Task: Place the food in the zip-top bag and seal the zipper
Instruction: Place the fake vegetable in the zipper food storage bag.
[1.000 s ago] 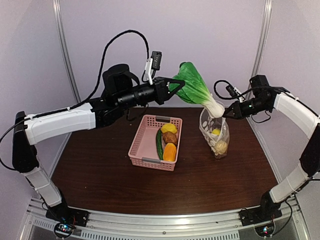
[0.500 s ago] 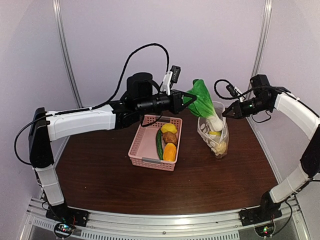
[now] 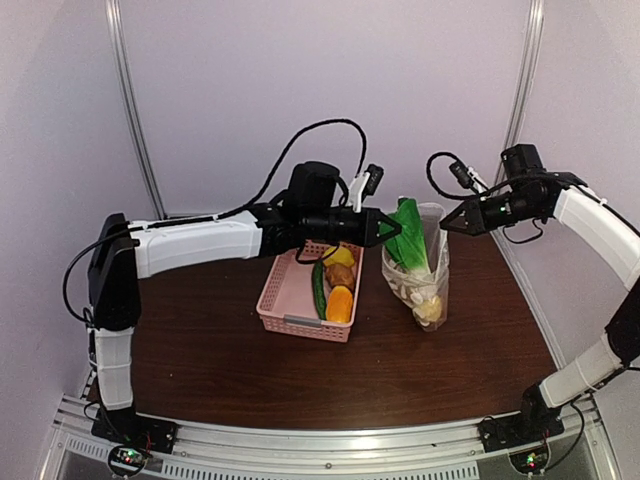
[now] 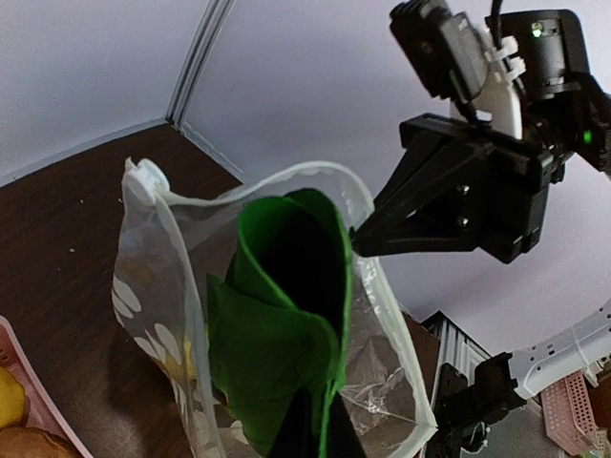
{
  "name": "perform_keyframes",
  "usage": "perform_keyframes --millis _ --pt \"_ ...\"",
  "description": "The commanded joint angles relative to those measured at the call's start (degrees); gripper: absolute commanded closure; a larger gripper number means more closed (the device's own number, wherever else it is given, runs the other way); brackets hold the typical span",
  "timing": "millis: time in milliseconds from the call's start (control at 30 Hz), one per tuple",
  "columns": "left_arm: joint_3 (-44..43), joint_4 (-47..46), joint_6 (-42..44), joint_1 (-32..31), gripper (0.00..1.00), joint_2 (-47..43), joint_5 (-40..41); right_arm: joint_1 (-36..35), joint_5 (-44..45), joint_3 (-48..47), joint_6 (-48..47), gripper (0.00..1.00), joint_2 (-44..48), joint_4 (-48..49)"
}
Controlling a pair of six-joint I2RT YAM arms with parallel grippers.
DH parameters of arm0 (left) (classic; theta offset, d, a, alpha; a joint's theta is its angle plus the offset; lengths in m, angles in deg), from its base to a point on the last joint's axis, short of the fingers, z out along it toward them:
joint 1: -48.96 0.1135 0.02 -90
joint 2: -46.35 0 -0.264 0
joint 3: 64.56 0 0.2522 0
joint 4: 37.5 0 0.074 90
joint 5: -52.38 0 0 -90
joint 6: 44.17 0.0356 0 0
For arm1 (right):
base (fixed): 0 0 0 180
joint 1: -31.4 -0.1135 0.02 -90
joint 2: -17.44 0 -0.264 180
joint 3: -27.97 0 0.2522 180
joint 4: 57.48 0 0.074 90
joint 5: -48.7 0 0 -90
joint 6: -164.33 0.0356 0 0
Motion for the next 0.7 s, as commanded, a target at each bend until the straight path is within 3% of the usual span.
perform_keyframes --millis 0,367,467,533,600,667 --pt "-3.66 4.31 -1.73 -0.41 1.00 2.50 -4.53 -0.85 -2.51 -0.16 -0.47 1.00 1.83 1.70" --pt "-11.37 6.42 -4.22 -0.89 1.00 11.23 -10.46 -6.57 -5.05 1.13 -4.31 1.00 1.37 1.51" --pt "-11.76 5.05 -7.31 -0.80 1.00 12.32 -7.91 -7.23 -8.91 0.42 -5.83 1.00 1.61 0.15" --pt "-12.87 4.90 -9.19 -0.52 0.90 13.62 -5.60 -7.62 -11.26 0.11 -7.11 1.00 1.82 -1.32" --pt "-13.93 3.18 -12.41 0.18 0.87 15.42 -5.07 -7.92 -12.29 0.17 -7.84 1.00 2.39 -1.92" --pt "-15.31 0.76 -15.39 0.97 0.69 17.08 -5.71 -7.96 -12.08 0.47 -8.24 1.00 2.98 -2.29"
